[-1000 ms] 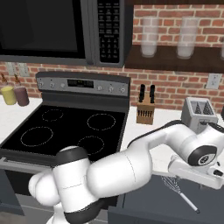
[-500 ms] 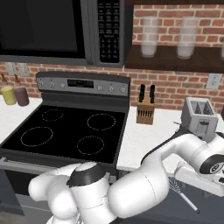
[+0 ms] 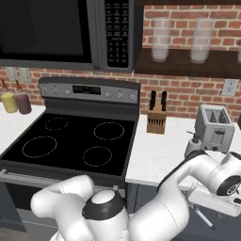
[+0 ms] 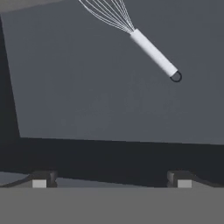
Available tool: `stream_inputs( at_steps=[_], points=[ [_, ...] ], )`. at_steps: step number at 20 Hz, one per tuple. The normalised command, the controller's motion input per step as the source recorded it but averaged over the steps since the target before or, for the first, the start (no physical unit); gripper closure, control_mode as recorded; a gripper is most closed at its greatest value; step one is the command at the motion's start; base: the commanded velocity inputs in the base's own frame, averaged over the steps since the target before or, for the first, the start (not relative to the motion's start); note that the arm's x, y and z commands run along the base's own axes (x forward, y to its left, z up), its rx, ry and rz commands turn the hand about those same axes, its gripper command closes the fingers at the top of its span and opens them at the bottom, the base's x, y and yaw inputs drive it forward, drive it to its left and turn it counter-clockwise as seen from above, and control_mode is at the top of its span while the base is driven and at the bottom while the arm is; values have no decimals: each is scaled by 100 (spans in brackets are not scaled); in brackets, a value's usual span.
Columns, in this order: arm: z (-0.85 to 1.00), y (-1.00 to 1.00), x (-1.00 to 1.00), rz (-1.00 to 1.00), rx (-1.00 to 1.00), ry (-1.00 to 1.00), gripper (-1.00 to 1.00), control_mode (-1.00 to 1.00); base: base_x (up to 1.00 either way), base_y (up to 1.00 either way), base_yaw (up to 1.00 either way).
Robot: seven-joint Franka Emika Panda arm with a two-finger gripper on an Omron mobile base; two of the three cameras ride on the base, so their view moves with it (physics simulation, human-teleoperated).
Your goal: Pick the whisk from the drawer and place it on the counter.
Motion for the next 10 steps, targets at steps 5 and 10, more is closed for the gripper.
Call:
stream_inputs(
  at_steps=[5, 10],
  points=[
    [-43, 21, 0, 14, -7, 0, -100, -100, 0, 0, 0],
    [-51, 29, 0, 9, -3, 0, -100, -100, 0, 0, 0]
  ],
)
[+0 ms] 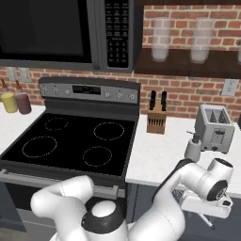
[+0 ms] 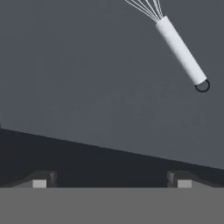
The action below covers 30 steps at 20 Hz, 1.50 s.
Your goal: Pick the whisk from the drawer and place it on the counter.
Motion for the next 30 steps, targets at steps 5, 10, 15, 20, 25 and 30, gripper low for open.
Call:
stream_inputs(
  at_steps=[5, 10, 15, 20, 25, 30],
  points=[
    [-49, 18, 0, 1, 0, -6, -100, -100, 0, 0, 0],
    [-37, 0, -3, 0, 0, -13, -100, -100, 0, 0, 0],
    [-26, -7, 0, 0, 0, -5, -100, -100, 0, 0, 0],
    [-18, -20, -6, 0, 0, 0, -100, -100, 0, 0, 0],
    [-1, -15, -13, 0, 0, 1, -100, -100, 0, 0, 0],
    [0, -19, -28, 0, 0, 4, -100, -100, 0, 0, 0]
  ],
)
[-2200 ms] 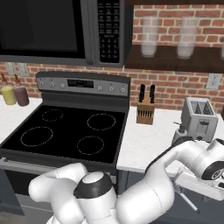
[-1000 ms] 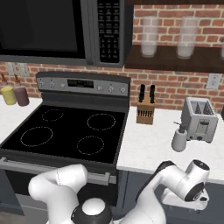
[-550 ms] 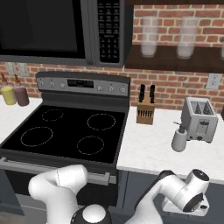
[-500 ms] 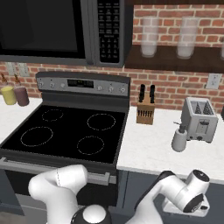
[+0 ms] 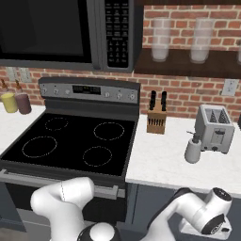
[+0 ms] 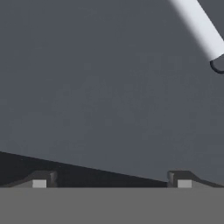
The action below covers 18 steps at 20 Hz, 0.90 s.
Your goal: Pick the whisk from the drawer and place it on the counter.
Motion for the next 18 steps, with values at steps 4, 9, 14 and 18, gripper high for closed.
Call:
stream_inputs(
  at_steps=[4, 9, 14, 18],
  points=[
    [0, -34, -48, 0, -1, 2, -100, -100, 0, 0, 0],
    [0, -35, -57, 0, -1, 5, -100, -100, 0, 0, 0],
    [0, -32, -64, 0, -2, 9, -100, -100, 0, 0, 0],
    [0, -29, -69, 0, -3, 10, -100, -100, 0, 0, 0]
  ],
)
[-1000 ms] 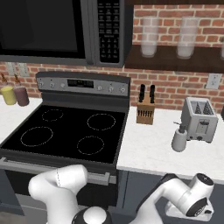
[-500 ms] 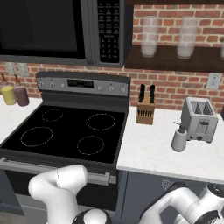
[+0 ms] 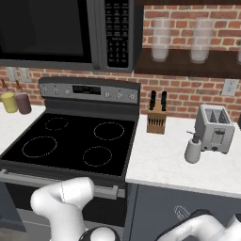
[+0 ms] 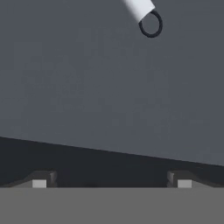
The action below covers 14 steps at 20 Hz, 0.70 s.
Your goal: Pick the whisk from the drawer and place it on the counter.
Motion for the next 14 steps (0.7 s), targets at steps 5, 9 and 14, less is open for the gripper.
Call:
stream_inputs(
  at_steps=[5, 9, 14],
  points=[
    [0, -30, -72, 0, -5, 10, -100, -100, 0, 0, 0],
    [0, -26, -59, 0, -3, 6, -100, -100, 0, 0, 0],
    [0, -7, -9, 0, 0, 1, -100, -100, 0, 0, 0]
  ],
)
